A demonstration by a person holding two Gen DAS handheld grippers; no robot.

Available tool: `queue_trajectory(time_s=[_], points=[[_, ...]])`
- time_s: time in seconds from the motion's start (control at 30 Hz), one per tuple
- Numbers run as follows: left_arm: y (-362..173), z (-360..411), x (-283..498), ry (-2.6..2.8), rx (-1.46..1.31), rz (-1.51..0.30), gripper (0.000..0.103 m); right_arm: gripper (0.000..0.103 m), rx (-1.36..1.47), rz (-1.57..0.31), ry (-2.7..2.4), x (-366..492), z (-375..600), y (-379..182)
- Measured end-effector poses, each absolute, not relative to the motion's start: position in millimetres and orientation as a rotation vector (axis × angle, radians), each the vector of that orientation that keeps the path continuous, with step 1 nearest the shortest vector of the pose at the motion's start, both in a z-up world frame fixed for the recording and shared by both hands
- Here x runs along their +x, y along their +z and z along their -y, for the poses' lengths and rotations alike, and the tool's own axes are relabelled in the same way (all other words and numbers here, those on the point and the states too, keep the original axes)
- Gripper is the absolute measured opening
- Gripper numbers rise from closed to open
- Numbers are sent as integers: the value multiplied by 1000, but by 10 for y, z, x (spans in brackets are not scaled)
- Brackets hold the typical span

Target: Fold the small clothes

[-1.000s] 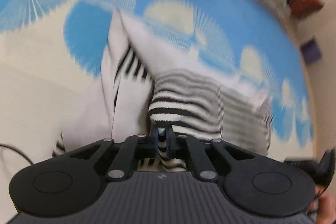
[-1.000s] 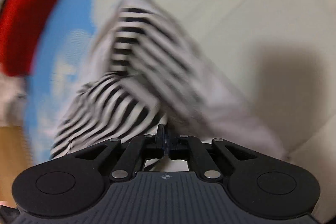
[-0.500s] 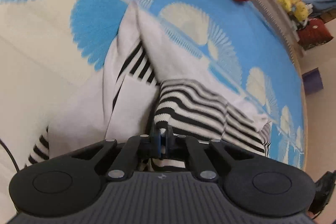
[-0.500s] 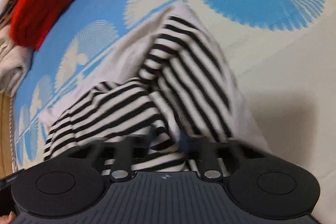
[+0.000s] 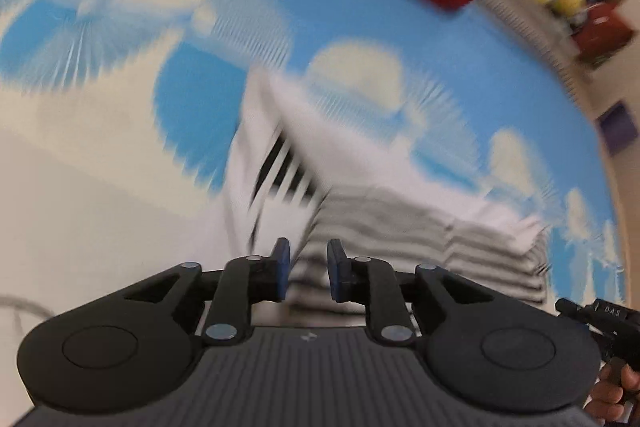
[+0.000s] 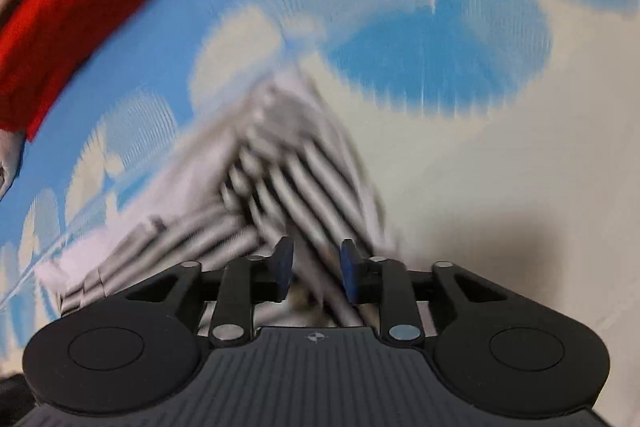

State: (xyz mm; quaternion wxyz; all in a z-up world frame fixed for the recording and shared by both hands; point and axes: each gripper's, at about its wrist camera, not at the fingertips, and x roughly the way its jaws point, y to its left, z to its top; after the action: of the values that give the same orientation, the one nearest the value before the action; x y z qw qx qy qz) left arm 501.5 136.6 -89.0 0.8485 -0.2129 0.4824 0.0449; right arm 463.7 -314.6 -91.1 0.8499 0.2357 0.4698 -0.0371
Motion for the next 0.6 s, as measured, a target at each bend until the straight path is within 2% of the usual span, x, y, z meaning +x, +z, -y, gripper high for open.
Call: queue_trajectory(time_s=[0.1,0.17,0.27,0.47,0.53,0.6], points=[[-882,-1269,5043,23,-462,-1000,20,32,501,-956,66,4654,3065,-841],[-1067,-1223,5068,26,-473,-1073,20,37,575,-1085,153,4691,3022,-1058],[-1456,-1222,5076,119,-414,-1259,19,37,516,-1294,52,4697,2973,-1439],[-1018,-1071,5025,34,-365,-1056,19,40,499,-1154,128,4655,2934,-1168],[-1106,-1002,5023,7,-357,-1092,21,41,491,-1216,124,4652,2915,-1266],[-1400,-977,5011,37,-313,-1229,21,40,470,-1309,62,4618,2954,-1475]])
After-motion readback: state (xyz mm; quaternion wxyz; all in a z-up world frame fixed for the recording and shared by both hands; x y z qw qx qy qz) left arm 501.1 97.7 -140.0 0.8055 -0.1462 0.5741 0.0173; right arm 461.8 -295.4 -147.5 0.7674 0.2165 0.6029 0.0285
